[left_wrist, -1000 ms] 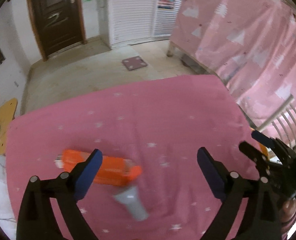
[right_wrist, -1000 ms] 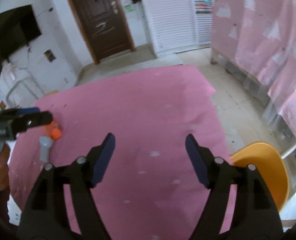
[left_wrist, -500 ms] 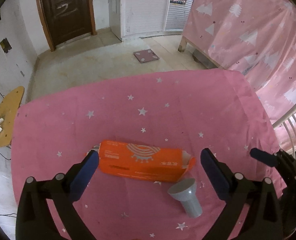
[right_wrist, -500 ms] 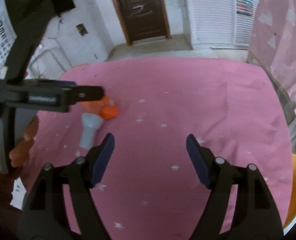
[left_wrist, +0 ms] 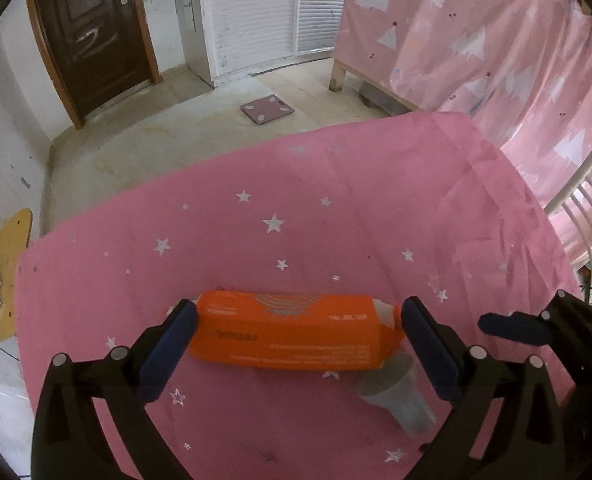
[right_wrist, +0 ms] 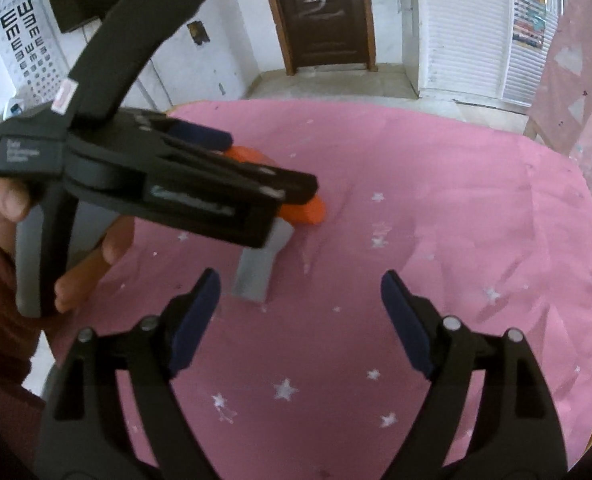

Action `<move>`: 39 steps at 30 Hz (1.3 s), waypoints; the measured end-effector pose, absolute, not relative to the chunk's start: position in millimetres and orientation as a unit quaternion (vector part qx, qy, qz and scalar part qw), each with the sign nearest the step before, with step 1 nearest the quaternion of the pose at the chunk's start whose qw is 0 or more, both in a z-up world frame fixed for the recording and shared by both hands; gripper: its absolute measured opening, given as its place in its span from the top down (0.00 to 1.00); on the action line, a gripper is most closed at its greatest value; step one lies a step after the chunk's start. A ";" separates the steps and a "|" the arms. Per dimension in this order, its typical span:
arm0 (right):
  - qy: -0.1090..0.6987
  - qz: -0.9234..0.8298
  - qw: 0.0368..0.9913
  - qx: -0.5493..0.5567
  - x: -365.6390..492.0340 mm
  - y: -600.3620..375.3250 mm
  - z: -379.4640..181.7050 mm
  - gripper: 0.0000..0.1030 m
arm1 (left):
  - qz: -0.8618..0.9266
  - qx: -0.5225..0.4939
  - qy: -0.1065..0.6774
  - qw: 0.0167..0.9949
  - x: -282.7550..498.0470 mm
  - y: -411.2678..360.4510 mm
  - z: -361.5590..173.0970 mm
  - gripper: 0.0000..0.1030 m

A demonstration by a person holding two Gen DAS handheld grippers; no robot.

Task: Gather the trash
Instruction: 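Grasp the orange cardboard box with the left tool while the right tool grasps the grey cup, then carry both items over the orange basin and open both tools to drop them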

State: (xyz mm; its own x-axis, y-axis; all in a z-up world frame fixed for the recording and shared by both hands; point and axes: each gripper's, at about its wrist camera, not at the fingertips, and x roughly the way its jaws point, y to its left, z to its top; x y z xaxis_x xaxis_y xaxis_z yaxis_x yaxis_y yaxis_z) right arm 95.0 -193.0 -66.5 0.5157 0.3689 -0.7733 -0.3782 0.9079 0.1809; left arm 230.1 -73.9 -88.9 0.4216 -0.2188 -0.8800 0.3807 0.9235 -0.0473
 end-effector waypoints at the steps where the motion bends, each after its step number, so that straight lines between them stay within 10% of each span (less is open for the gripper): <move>1: 0.445 0.215 0.870 -0.007 95.6 -190.0 -67.2 0.23 | -0.178 0.081 0.506 0.840 230.0 -73.1 -88.7 0.09; 10: 0.453 0.203 0.868 -0.022 99.0 -162.2 -70.8 0.25 | -0.162 0.112 0.514 0.835 238.9 -81.7 -91.4 0.09; 29: 0.442 0.209 0.869 -0.076 89.4 -136.4 -68.4 0.77 | -0.115 0.044 0.537 0.834 244.5 -46.0 -95.6 0.17; 39: 0.437 0.215 0.873 -0.026 86.4 -170.7 -57.4 0.82 | -0.097 0.018 0.536 0.838 242.7 -26.2 -91.3 0.17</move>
